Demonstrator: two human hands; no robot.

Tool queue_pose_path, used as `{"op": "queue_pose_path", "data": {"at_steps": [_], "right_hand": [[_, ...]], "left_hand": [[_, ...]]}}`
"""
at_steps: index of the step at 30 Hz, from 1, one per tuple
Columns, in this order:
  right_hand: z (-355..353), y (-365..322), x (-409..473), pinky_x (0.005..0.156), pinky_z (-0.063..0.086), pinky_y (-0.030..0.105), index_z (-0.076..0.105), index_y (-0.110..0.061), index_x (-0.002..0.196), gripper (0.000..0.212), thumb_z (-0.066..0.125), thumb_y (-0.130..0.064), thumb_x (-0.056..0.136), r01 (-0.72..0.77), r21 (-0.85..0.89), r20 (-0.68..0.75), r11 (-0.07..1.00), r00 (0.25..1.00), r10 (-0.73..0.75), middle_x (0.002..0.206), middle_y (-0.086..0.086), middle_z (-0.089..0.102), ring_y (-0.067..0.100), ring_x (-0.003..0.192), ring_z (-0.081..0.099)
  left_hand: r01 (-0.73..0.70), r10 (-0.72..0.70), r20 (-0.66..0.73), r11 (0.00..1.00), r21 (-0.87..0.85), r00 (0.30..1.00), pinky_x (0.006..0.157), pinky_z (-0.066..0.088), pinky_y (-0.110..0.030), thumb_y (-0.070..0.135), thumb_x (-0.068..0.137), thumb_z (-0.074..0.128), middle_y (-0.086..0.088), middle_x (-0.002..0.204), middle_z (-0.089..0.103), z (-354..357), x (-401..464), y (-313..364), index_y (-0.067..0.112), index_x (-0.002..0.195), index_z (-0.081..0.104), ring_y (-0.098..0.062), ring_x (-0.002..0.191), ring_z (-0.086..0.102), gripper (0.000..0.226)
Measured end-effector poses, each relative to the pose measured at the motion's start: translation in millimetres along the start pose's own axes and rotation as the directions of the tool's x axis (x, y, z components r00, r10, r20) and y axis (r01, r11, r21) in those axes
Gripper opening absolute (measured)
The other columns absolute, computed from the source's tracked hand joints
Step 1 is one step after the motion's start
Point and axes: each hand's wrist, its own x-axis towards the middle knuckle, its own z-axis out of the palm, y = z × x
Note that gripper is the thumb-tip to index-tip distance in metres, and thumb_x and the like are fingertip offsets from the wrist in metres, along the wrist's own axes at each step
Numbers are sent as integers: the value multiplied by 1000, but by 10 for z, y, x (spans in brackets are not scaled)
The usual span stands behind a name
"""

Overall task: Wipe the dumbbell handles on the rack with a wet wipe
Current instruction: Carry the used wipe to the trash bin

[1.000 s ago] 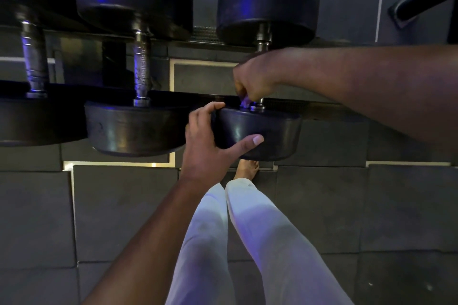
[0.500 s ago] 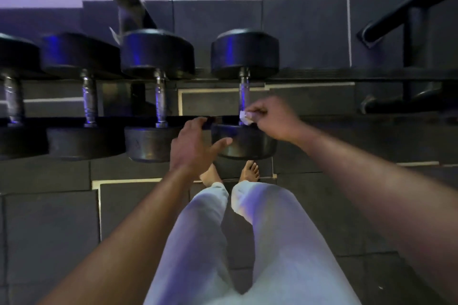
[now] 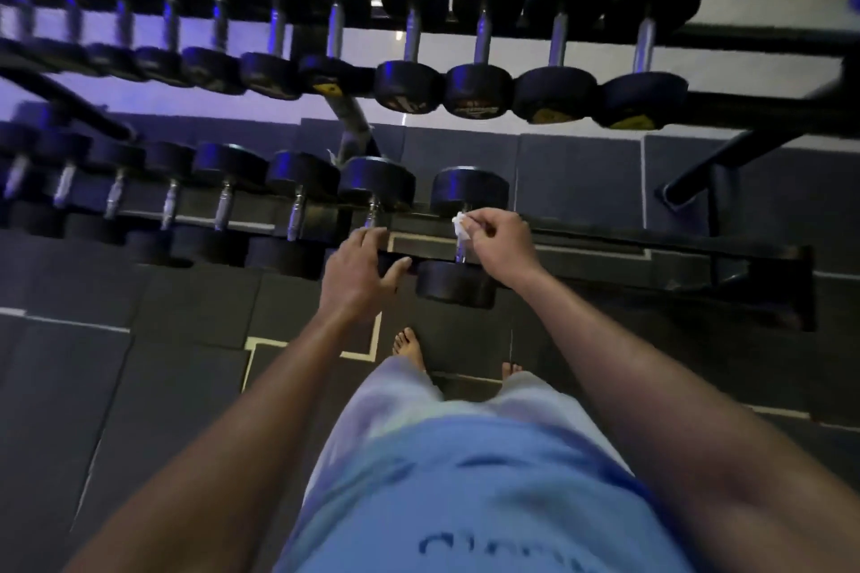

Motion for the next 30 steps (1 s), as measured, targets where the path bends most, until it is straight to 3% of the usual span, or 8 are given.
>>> {"op": "queue_pose_path", "data": {"at_steps": [5, 12, 23, 27, 30], "right_hand": [[-251, -250, -329, 78, 63, 39, 79, -31, 104, 18, 69, -44, 98, 97, 8, 127, 995, 987, -97, 86, -11, 76, 12, 77, 74], [52, -624, -912, 79, 65, 44, 77, -28, 102, 13, 67, -37, 101, 263, 23, 398, 964, 882, -250, 83, -7, 77, 7, 64, 75], [1937, -1645, -1658, 78, 65, 50, 70, -23, 94, 18, 69, -40, 100, 409, 46, 679, 911, 656, -329, 85, -1, 78, 14, 67, 78], [2837, -2073, -2062, 76, 66, 49, 69, -21, 94, 22, 71, -43, 98, 406, 89, 705, 910, 619, -345, 82, -1, 78, 16, 67, 78], [3496, -2354, -2318, 73, 66, 51, 70, -14, 97, 21, 73, -34, 99, 354, 134, 699, 926, 628, -341, 86, 5, 79, 20, 66, 78]], "left_hand": [[110, -120, -157, 991, -70, 980, 110, 48, -45, 50, 100, 74, -6, 147, 59, -167, -743, 264, 16, 149, 59, -30, 133, 60, 62], [343, -398, -296, 913, -222, 868, 117, 46, -49, 50, 102, 70, -7, 152, 56, -46, -1773, 97, 17, 151, 55, -30, 140, 56, 62], [532, -678, -432, 734, -421, 594, 110, 51, -56, 54, 102, 70, -7, 150, 56, -375, -2970, -1449, 14, 150, 58, -33, 137, 58, 63], [566, -699, -443, 715, -411, 562, 111, 51, -57, 60, 102, 65, -5, 151, 55, -694, -3405, -2278, 14, 152, 57, -32, 137, 58, 68], [578, -701, -462, 712, -400, 543, 112, 50, -57, 57, 104, 64, -6, 152, 55, -1013, -3708, -2943, 13, 152, 56, -33, 137, 58, 65]]}}
